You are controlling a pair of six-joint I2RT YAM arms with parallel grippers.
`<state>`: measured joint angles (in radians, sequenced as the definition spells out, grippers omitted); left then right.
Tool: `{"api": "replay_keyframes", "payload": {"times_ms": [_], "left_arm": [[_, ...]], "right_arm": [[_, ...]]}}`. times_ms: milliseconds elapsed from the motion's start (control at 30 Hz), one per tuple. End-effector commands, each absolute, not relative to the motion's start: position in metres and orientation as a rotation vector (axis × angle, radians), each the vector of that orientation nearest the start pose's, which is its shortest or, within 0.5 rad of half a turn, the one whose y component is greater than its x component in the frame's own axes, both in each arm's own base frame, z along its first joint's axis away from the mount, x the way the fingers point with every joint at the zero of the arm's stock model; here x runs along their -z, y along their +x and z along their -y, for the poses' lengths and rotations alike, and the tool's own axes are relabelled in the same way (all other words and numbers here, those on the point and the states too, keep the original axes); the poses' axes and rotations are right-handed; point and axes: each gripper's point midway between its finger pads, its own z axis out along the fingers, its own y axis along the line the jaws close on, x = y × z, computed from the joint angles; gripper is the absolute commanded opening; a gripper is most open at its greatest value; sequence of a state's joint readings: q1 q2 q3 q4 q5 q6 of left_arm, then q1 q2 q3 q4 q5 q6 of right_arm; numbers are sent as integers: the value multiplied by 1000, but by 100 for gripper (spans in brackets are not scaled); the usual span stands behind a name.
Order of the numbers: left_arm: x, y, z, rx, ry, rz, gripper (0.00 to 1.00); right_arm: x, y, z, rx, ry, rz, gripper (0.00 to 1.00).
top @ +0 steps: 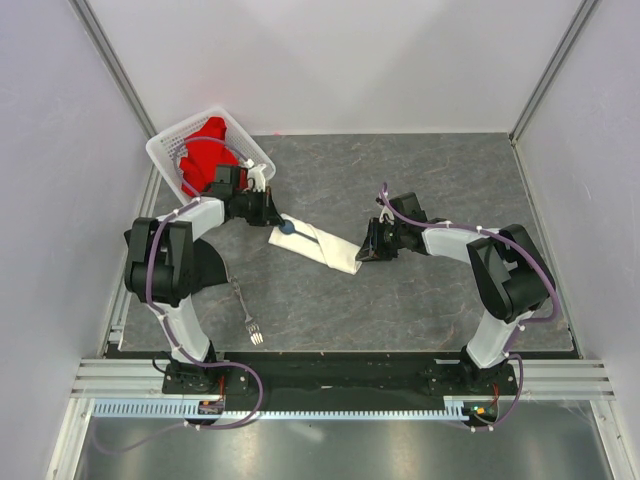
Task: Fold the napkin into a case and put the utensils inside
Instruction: Insert the spoon into the folded napkin.
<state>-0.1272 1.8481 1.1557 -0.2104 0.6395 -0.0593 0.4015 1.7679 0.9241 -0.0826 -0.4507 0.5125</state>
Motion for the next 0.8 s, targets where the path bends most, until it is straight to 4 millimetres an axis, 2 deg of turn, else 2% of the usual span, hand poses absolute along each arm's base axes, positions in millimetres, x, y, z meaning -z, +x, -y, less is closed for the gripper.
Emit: {"api": "replay_keyframes", "payload": {"times_ms": [0,300,767], "left_arm": [[-73,411,175,922,369,-2358,2],[-70,412,188,979,298,-2397,2],[-66,413,211,974,318,-2440,2]], "right_arm": [[-38,329,-243,-949,-71,-2564,31],[-39,329,-243,-951,-72,-2563,31],[-38,328,-243,-947,-77,-2563,30]]}}
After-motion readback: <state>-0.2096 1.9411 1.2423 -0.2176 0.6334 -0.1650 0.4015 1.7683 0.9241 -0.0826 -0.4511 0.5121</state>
